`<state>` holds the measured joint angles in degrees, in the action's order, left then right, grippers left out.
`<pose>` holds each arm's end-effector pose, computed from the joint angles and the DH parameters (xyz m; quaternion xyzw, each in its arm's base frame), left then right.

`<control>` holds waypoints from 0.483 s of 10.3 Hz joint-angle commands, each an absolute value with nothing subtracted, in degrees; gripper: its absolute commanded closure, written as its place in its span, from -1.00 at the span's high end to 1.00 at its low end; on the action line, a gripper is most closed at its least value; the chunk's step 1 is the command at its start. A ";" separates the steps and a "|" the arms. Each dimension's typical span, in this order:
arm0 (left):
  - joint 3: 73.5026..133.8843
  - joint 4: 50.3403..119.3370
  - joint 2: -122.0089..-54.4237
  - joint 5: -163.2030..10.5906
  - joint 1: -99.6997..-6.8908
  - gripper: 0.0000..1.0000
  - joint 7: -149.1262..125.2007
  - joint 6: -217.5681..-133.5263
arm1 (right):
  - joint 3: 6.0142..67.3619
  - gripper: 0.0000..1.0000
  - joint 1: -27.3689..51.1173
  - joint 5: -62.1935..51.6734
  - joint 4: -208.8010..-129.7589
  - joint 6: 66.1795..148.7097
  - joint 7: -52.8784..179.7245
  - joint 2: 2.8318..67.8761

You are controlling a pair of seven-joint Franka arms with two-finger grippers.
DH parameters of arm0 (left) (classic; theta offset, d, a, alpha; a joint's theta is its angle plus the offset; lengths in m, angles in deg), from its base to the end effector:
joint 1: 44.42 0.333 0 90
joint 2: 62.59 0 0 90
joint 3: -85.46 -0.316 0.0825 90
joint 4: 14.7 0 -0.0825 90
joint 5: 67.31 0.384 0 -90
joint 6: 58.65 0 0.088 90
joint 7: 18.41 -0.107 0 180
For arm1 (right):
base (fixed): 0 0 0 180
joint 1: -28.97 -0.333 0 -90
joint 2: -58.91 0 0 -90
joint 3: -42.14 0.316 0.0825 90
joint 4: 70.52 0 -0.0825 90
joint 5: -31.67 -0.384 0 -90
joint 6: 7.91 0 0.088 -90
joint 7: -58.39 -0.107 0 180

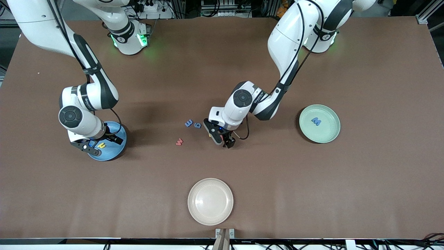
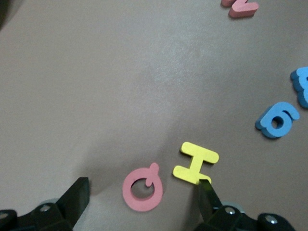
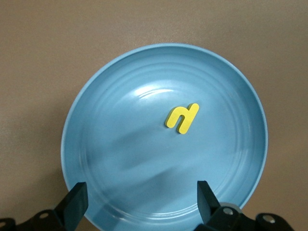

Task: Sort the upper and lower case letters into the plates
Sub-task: 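Grasp the pink foam Q with the left gripper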

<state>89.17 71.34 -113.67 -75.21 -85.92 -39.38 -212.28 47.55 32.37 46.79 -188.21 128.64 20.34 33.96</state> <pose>0.5267 -0.5115 0.1651 0.8647 -0.4774 0.1268 0.0909 0.5831 0.0175 0.2150 0.9732 -0.2148 -0.0247 0.0786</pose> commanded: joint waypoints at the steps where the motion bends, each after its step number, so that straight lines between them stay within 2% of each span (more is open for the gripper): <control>1: 90.03 71.96 -112.78 -73.91 -85.11 1.00 -40.30 -210.79 | 47.94 1.00 32.66 48.02 -189.61 129.20 19.10 35.35; 5: 90.03 71.52 -113.57 -74.08 -85.46 1.00 -39.77 -210.87 | 47.94 1.00 32.66 48.11 -189.61 129.20 19.10 35.26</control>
<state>89.57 71.41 -113.74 -75.21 -85.81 -39.64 -211.42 47.55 32.37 46.81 -188.21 128.65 20.34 33.96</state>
